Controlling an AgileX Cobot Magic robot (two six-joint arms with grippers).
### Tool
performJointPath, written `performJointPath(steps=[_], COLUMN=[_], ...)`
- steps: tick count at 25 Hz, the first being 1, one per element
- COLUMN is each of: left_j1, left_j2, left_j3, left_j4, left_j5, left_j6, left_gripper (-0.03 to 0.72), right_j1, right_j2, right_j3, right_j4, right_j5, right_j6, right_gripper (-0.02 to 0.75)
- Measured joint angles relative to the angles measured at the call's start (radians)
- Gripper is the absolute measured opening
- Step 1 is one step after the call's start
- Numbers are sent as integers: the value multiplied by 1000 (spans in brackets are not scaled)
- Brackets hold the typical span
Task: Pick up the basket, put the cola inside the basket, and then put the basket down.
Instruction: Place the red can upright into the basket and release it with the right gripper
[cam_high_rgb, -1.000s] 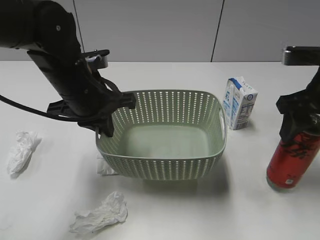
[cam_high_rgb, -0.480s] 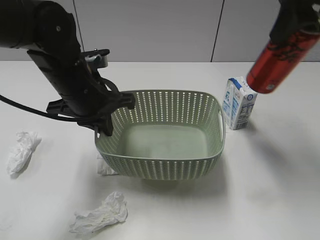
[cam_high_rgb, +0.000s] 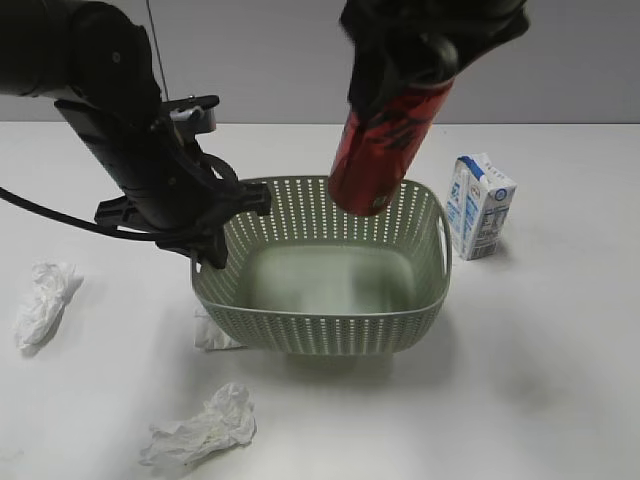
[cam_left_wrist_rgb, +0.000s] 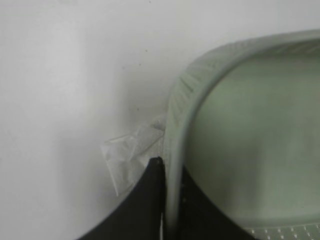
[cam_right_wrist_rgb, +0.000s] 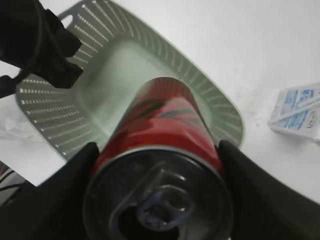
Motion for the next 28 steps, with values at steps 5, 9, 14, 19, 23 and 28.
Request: performJointPath(steps=[5, 9, 14, 19, 23, 28], left_j1=[0, 0, 0, 0, 0, 0], left_j2=[0, 0, 0, 0, 0, 0], left_j3=[0, 0, 0, 2, 2, 2], left_j4=[0, 1, 1, 9, 9, 9], left_j5=[-3, -9, -15, -14, -15, -15], left_j6=[0, 0, 0, 0, 0, 0], left_gripper=[-1, -1, -1, -1, -1, -1], right_j1=[6, 6, 6, 6, 6, 4], right_j2=[137, 197, 208, 208, 208, 197], right_j3=[0, 0, 0, -1, -11, -107], right_j4=[-12, -11, -8, 5, 15, 17], right_j5=[8, 10, 10, 10, 11, 12], right_j6=[0, 0, -16, -32, -33, -30], right_gripper=[508, 508, 515, 627, 638, 637])
